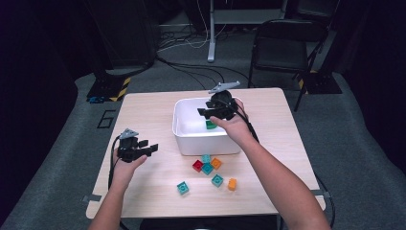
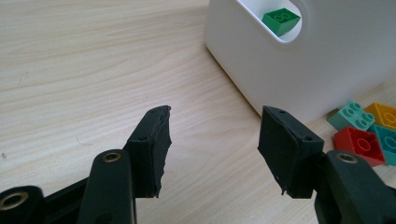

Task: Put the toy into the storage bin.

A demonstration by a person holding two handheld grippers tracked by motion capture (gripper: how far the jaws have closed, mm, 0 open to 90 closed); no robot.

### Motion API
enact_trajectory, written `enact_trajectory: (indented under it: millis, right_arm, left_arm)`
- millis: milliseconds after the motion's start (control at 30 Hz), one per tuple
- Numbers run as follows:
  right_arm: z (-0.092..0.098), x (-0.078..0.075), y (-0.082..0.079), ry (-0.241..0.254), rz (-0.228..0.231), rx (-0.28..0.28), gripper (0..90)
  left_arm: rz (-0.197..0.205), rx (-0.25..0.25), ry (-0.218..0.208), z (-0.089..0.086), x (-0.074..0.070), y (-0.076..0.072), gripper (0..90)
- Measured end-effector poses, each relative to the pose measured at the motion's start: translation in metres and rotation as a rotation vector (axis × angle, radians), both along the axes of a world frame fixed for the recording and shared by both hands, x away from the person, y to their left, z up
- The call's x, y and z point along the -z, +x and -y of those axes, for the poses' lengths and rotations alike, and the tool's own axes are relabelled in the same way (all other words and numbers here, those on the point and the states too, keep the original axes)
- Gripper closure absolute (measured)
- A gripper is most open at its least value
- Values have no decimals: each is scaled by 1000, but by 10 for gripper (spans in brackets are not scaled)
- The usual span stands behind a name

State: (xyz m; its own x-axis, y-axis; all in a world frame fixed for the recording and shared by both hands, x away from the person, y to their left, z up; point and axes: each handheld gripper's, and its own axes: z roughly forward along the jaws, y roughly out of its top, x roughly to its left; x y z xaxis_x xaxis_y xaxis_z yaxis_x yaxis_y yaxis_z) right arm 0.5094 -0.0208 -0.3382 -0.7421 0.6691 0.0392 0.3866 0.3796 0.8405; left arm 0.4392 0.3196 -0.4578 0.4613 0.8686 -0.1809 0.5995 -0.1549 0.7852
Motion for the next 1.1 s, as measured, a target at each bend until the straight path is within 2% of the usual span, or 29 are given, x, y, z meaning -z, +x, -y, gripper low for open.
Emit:
enact_trajectory:
  millis: [233,400,533,800,1100]
  right_arm:
    - [4,0,-30,-1,21,-42,526]
    - [11,2,-47,6,14,-48,526]
    - [14,6,-59,-6,31,-53,510]
    - [14,25,-83,-45,56,-80,494]
    - [12,50,-98,-41,27,-98,493]
  left_arm:
    - [4,-4,-1,1,1,0,429]
    - [-5,0,5,1,1,0,429]
    - [-4,-1,3,1,1,0,429]
    - [-2,-3,1,1,1,0,429]
    - [-6,-4,3,1,1,-1,429]
